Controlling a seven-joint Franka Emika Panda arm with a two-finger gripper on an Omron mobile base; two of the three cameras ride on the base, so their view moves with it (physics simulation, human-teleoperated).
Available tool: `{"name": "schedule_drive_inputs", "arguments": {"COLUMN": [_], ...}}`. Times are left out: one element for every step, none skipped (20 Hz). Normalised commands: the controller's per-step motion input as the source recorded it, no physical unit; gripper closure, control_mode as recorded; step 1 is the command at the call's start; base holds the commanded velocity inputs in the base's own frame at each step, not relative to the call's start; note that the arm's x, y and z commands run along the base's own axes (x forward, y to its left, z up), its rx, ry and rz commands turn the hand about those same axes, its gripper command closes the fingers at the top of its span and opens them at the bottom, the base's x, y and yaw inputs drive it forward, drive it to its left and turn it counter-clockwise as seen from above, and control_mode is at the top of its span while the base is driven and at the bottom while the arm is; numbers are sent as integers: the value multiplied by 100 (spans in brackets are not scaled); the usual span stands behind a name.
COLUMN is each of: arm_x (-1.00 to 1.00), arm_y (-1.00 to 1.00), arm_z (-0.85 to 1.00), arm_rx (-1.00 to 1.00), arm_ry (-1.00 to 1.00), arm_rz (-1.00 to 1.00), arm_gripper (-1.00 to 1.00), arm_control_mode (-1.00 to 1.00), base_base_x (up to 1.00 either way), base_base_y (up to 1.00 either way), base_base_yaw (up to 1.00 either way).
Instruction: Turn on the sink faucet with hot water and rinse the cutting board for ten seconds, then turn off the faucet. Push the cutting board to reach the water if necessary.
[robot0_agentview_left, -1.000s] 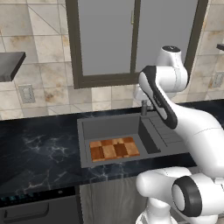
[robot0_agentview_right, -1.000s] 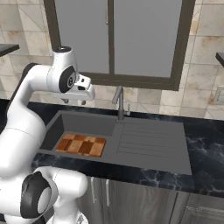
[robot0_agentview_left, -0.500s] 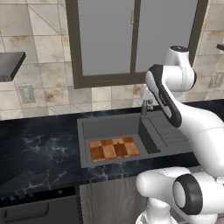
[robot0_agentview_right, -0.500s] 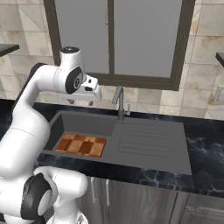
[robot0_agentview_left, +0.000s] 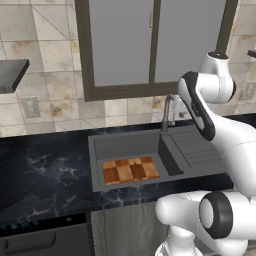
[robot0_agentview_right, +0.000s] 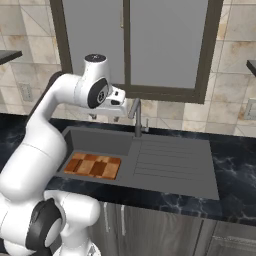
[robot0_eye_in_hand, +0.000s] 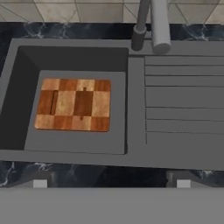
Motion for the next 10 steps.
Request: {"name": "schedule_drive_inputs", "arguments": {"arm_x": [6,9,9,16,18,19,24,31,31,31], "arm_y": [-23,-28,-28,-27,-29,-30,-31,-28,-28,-27], "arm_z": [11,14,13,8,4,2,1,0,0,0], "arm_rx": [0,1,1,1,0,0,1,1,1,1], "arm_ry": [0,0,0,0,0,0,0,0,0,0], "arm_rz": [0,0,0,0,0,0,0,0,0,0], "arm_gripper": [-100,-100,-100,-100,-100,-100,-100,-100,-100,-100], "arm_control_mode": [-100,-100,-100,-100,-100,-100,-100,-100,-100,-100], "base_base_x": [0,0,0,0,0,0,0,0,0,0], "base_base_y": [0,0,0,0,0,0,0,0,0,0], "base_base_yaw": [0,0,0,0,0,0,0,0,0,0]}}
